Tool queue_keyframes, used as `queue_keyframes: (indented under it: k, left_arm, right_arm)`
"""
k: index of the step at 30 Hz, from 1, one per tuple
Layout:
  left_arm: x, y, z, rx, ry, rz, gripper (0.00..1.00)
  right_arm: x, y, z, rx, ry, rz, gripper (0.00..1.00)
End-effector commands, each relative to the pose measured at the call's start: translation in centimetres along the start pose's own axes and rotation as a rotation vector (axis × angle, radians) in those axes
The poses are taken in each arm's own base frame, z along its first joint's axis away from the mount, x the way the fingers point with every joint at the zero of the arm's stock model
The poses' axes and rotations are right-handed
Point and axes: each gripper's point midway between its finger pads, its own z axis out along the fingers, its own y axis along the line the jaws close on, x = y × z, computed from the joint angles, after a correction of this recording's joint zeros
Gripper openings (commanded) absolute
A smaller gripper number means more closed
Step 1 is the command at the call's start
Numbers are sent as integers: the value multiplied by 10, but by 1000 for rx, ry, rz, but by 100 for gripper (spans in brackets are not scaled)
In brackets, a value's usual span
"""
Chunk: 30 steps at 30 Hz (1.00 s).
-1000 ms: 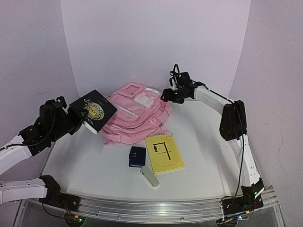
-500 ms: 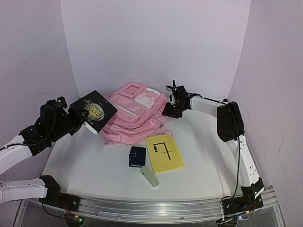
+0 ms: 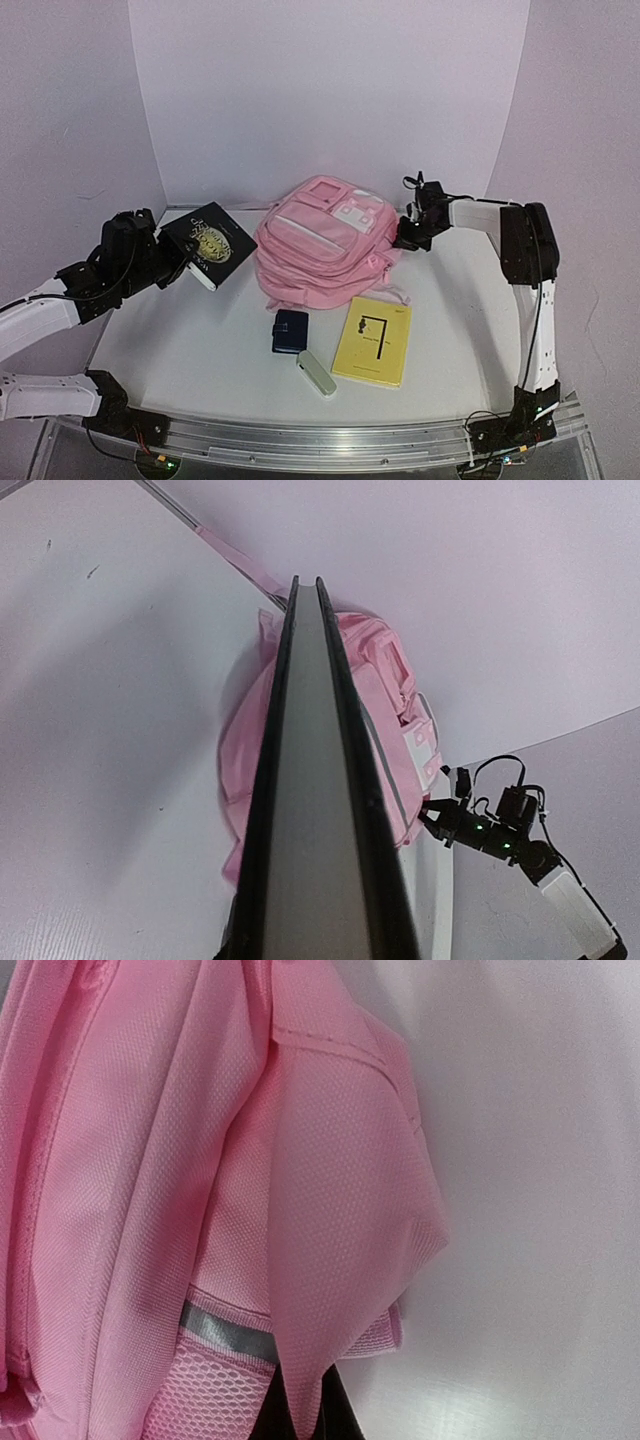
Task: Pack the student bag
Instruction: Move the student bag to the center of the board, then place the book in the student bag.
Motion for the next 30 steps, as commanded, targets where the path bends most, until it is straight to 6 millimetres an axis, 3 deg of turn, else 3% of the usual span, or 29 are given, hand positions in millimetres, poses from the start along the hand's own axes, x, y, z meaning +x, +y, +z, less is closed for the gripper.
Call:
queue_keyframes:
  k: [1, 3, 5, 8, 11, 14, 17, 23, 30]
  left_arm:
    - [-24, -53, -5, 201, -78, -43, 0]
    - [-21, -53, -3, 204, -67, -39, 0]
    - [-20, -54, -2, 210, -61, -41, 0]
    - [-17, -52, 0, 210, -51, -44, 0]
    - [-14, -50, 2, 211, -44, -48, 0]
    - [-11, -48, 3, 210, -36, -53, 0]
    - [-7, -43, 5, 207, -23, -65, 0]
    - [-3, -39, 5, 208, -16, -82, 0]
    - [-7, -35, -4, 210, -34, -87, 0]
  right_arm:
    - [-14, -21, -51, 82, -19, -119, 11]
    - [-21, -20, -63, 115, -24, -205, 36]
    - [-32, -14, -80, 127, -52, -279, 50]
    - [-44, 6, -109, 103, -90, -375, 62]
    - [-42, 46, -135, 45, -112, -547, 68]
    - [-21, 96, -153, 11, -123, -743, 71]
    - [11, 140, -152, 24, -101, -912, 71]
    - [58, 193, -120, 117, -79, -1100, 60]
    - [93, 232, -84, 147, -70, -1222, 42]
